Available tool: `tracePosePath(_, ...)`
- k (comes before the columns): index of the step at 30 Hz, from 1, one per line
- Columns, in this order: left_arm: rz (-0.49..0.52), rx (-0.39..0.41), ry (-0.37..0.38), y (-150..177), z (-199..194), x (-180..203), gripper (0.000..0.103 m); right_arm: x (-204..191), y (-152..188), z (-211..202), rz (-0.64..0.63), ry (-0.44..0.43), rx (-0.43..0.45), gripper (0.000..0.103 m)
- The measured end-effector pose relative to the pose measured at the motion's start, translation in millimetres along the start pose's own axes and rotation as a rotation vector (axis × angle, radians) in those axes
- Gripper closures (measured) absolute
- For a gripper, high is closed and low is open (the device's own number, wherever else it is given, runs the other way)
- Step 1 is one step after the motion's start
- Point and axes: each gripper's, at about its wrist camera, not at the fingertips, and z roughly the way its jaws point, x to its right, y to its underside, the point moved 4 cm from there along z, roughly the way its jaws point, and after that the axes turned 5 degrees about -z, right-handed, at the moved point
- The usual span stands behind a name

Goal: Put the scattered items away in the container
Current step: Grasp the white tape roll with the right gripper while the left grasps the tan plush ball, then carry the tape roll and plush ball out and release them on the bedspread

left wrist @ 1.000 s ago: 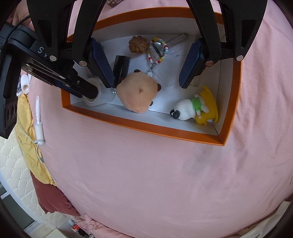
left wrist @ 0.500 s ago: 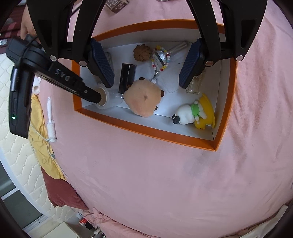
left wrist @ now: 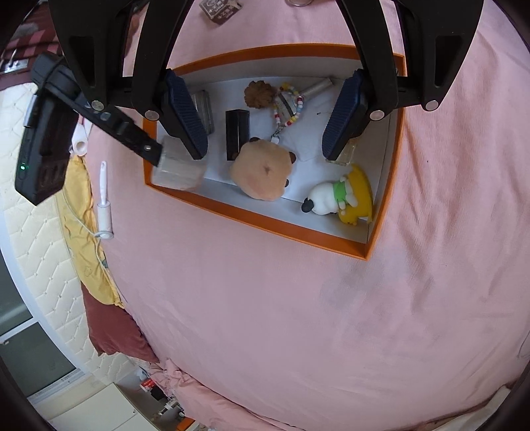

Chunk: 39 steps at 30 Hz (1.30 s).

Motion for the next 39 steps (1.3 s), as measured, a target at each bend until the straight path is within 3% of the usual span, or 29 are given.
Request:
tracePosePath(2, 0.010, -0.008, 0.000, -0.3, 3.7, 6.3, 0.031, 10.4, 2.1, -21.4, 0.074, -0.097, 0.056, 0.091)
tracePosePath(6, 0.057, -0.056, -0.018, 2.5, 20.8, 27.1, 0.031, 34.8, 18.1, -60.9, 0.120, -0.095, 0.151, 0.091)
tracePosePath(10, 0.091, -0.075, -0.198, -4.4, 53.1, 38.9, 0.031, 59.4, 37.5, -90.1, 0.194, -0.130, 0.229, 0.091)
tracePosePath(13, 0.125, -0.135, -0.271, -2.2, 83.2, 36.9, 0.028, 66.2, 45.2, -97.3, 0.215, -0.147, 0.256, 0.091)
tracePosePath(15, 0.180, -0.102, -0.307, -3.6, 88.1, 41.8, 0.027, 66.0, 46.9, -98.9, 0.211, -0.154, 0.264, 0.091)
tracePosePath(16, 0.206, -0.084, -0.335, -4.8, 87.9, 44.0, 0.031, 63.2, 46.4, -98.5, 0.206, -0.159, 0.267, 0.091)
tracePosePath(17, 0.222, -0.068, -0.347, -6.1, 86.5, 44.9, 0.057, 60.3, 46.0, -98.2, 0.200, -0.164, 0.269, 0.091)
tracePosePath(18, 0.221, -0.056, -0.336, -7.6, 83.3, 44.2, 0.075, 57.6, 45.9, -97.9, 0.194, -0.168, 0.271, 0.091)
tracePosePath(23, 0.058, -0.046, -0.106, -7.8, 50.1, 30.9, 0.076, 48.2, 58.8, -92.7, 0.179, -0.167, 0.271, 0.091)
tracePosePath(28, 0.087, 0.108, -0.011, 6.7, -34.0, 42.4, 0.076, 38.8, 85.4, -90.7, 0.198, -0.191, 0.270, 0.091)
tracePosePath(33, 0.034, 0.293, 0.018, 51.1, -109.4, 30.7, 0.075, 15.7, 112.2, -96.4, 0.192, -0.212, 0.268, 0.091)
tracePosePath(36, 0.014, 0.315, -0.015, 94.1, -116.9, 20.2, 0.075, 0.3, 132.8, -96.5, 0.204, -0.241, 0.263, 0.091)
tracePosePath(39, -0.046, 0.284, 0.014, 134.0, -109.4, 1.9, 0.075, -16.8, 155.3, -87.1, 0.198, -0.254, 0.213, 0.091)
